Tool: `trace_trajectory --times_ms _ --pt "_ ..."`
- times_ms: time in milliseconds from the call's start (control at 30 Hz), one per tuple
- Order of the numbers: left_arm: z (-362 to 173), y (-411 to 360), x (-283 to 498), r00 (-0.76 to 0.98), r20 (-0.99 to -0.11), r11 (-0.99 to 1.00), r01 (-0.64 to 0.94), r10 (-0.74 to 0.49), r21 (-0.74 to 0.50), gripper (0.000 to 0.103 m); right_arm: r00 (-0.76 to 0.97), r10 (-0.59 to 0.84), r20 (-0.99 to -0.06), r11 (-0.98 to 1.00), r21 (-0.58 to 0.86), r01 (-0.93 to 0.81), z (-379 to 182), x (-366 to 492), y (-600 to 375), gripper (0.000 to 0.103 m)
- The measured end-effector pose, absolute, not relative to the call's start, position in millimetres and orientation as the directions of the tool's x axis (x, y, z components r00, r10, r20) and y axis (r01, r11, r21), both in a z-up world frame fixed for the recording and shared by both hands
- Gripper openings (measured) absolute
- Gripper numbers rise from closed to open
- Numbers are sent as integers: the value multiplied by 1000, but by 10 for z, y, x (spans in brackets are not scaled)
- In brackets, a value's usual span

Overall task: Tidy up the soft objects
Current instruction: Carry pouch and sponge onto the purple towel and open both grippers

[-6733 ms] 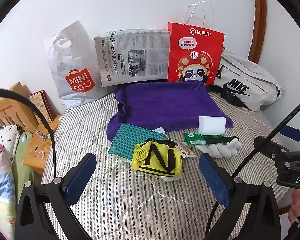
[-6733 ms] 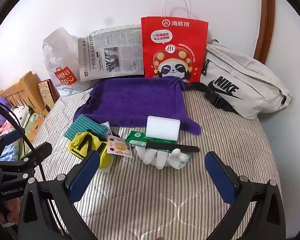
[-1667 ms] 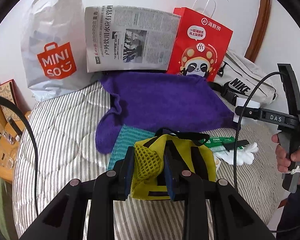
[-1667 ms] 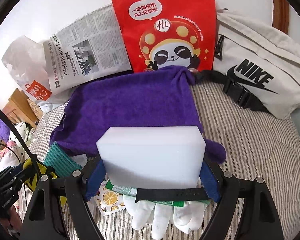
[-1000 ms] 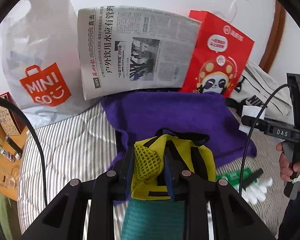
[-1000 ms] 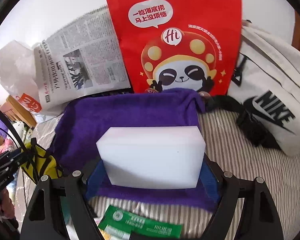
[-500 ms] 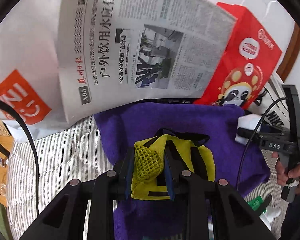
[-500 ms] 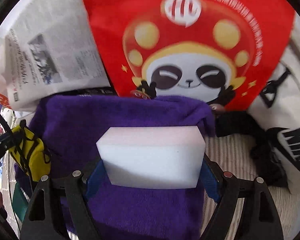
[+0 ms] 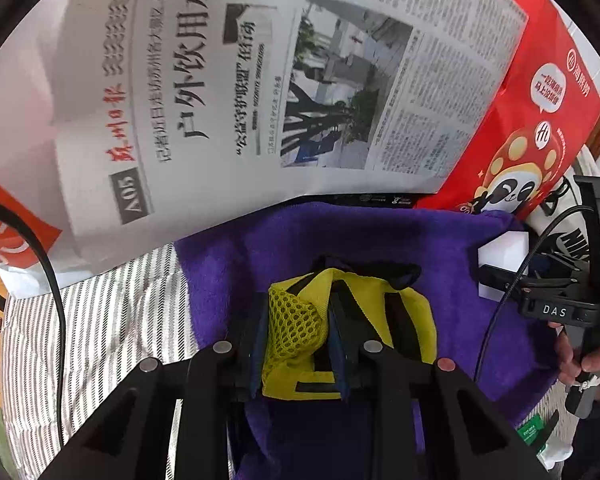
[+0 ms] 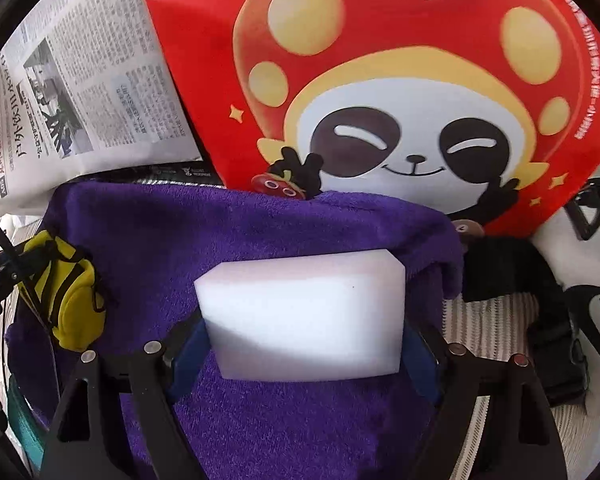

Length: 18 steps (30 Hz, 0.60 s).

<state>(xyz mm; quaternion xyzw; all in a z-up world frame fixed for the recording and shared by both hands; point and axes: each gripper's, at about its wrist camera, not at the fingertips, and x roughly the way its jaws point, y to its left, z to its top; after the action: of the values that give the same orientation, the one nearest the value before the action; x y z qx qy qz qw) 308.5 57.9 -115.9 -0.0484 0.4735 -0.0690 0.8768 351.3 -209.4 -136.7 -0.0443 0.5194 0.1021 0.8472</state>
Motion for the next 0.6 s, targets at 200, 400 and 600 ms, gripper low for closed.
trace_trajectory --times_ms 200,400,600 --pt "-1229 544 3113 524 -839 989 63 -145 -131 28 430 126 -894 970 19 -244 -1377 3503 -2113 84" --pt "-1292 548 3104 515 -845 989 61 -145 -133 29 420 115 -900 966 4 -257 -1416 3547 -2004 84" --pt "-1344 500 3072 502 -852 989 84 -150 -125 38 451 64 -890 964 -61 -259 -1419 3487 -1942 94"
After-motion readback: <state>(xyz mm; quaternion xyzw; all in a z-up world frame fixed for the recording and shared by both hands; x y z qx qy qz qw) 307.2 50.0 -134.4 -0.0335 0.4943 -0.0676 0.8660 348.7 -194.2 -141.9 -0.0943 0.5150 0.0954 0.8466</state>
